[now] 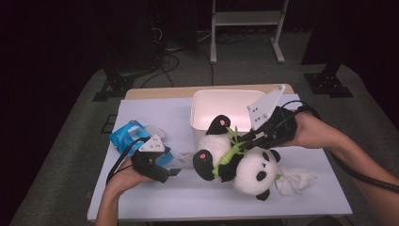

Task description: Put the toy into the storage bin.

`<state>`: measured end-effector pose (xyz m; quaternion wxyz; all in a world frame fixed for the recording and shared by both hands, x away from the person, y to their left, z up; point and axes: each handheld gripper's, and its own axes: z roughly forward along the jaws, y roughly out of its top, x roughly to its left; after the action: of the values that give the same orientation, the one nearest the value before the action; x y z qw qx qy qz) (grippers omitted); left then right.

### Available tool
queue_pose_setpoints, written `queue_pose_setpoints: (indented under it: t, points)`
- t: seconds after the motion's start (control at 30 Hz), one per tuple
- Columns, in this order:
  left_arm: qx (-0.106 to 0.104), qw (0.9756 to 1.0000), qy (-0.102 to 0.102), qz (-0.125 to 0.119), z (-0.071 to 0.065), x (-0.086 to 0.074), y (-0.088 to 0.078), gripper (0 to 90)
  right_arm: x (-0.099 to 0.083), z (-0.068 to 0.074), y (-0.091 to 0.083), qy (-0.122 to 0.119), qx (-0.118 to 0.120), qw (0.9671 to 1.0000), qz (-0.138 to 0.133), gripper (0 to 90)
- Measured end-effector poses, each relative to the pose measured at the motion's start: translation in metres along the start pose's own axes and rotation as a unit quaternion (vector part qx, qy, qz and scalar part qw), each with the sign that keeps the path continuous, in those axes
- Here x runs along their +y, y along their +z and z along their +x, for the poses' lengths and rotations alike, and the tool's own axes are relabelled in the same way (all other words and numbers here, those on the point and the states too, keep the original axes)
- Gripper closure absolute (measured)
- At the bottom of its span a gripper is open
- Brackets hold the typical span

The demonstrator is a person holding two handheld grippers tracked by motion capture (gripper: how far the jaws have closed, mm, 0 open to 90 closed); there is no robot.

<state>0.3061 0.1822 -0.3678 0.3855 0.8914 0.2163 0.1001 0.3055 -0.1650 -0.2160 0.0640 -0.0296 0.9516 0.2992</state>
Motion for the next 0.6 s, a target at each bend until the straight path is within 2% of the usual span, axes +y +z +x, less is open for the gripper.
queue_pose_setpoints:
  t: [0.17, 0.23, 0.47, 0.6]
  points:
    - [0.002, 1.0, 0.001, 0.0, 0.002, -0.001, -0.001, 15.2, 0.007, -0.002, -0.009, -0.003, -0.009, 1.0, 0.0, 79.7]
    - [0.002, 1.0, -0.006, -0.004, 0.002, -0.002, -0.001, 15.2, 0.009, -0.004, -0.013, 0.001, -0.011, 0.9999, -0.003, 79.7]
    - [0.006, 1.0, -0.007, -0.003, 0.004, -0.003, -0.004, 15.2, 0.014, -0.017, -0.025, 0.012, -0.021, 0.9996, -0.016, 79.7]
    - [0.007, 0.9999, -0.008, -0.005, 0.004, -0.004, -0.005, 15.2, 0.017, -0.025, -0.03, 0.015, -0.038, 0.9992, -0.002, 79.7]
